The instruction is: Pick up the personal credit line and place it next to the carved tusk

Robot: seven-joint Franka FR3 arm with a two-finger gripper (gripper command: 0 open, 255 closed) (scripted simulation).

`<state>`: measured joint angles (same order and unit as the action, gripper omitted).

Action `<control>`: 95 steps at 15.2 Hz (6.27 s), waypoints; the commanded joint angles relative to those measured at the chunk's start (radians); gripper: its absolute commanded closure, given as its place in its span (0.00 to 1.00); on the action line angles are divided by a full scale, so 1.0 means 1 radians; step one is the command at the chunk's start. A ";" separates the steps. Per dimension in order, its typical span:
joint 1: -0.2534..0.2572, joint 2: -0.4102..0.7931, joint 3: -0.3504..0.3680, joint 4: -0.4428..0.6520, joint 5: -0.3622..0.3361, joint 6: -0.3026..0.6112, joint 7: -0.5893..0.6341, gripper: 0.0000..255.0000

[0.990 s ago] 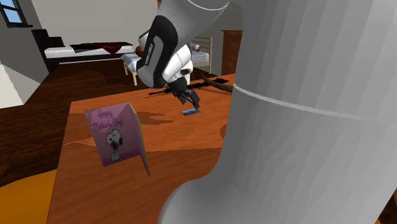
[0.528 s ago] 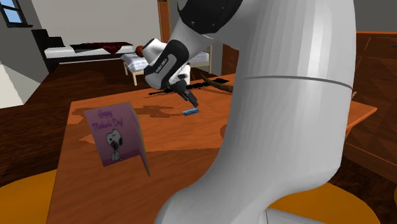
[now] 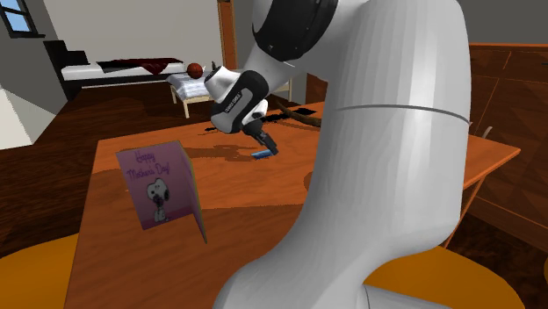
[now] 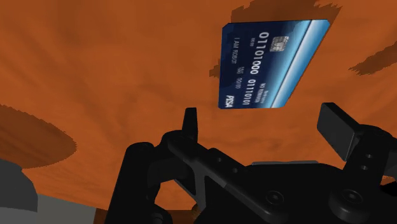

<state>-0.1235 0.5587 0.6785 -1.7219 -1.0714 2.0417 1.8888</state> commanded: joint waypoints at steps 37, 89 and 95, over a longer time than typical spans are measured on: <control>-0.037 -0.117 0.062 0.082 0.128 -0.116 -0.155 1.00; -0.495 0.215 -0.121 0.634 0.223 0.127 -0.978 1.00; -0.502 0.227 -0.136 0.579 0.198 0.185 -0.937 1.00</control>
<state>-0.6253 0.7842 0.5447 -1.1338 -0.8687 2.2178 0.9437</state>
